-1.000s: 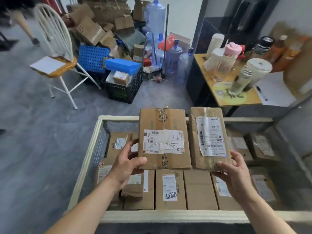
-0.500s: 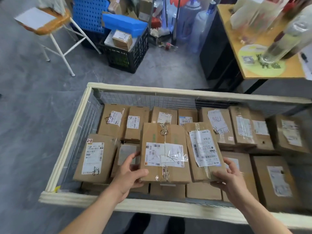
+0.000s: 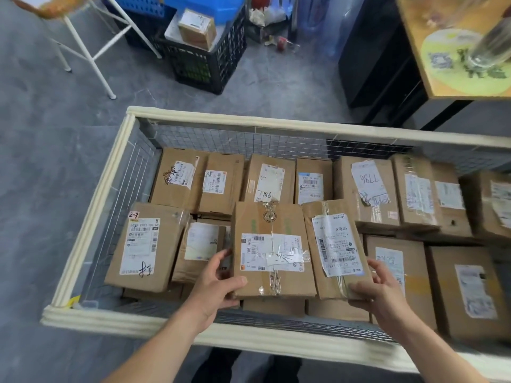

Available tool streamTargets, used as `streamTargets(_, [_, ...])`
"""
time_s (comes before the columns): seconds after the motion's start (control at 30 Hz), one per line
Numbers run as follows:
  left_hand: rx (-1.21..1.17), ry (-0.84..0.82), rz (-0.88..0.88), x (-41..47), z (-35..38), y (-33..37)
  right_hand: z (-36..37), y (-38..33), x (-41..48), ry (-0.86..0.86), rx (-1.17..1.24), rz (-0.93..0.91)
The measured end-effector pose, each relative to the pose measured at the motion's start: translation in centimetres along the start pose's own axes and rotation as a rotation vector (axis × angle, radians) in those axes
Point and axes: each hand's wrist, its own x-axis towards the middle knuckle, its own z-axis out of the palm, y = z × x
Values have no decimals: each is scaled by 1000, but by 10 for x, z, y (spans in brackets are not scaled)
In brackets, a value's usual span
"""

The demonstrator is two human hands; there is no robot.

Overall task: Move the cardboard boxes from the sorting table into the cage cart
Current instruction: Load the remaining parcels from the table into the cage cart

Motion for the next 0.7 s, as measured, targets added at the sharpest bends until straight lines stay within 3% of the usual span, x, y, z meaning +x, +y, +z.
streamTargets(0.7, [129, 32, -138, 12, 5, 0, -11, 22, 8, -20, -53, 167])
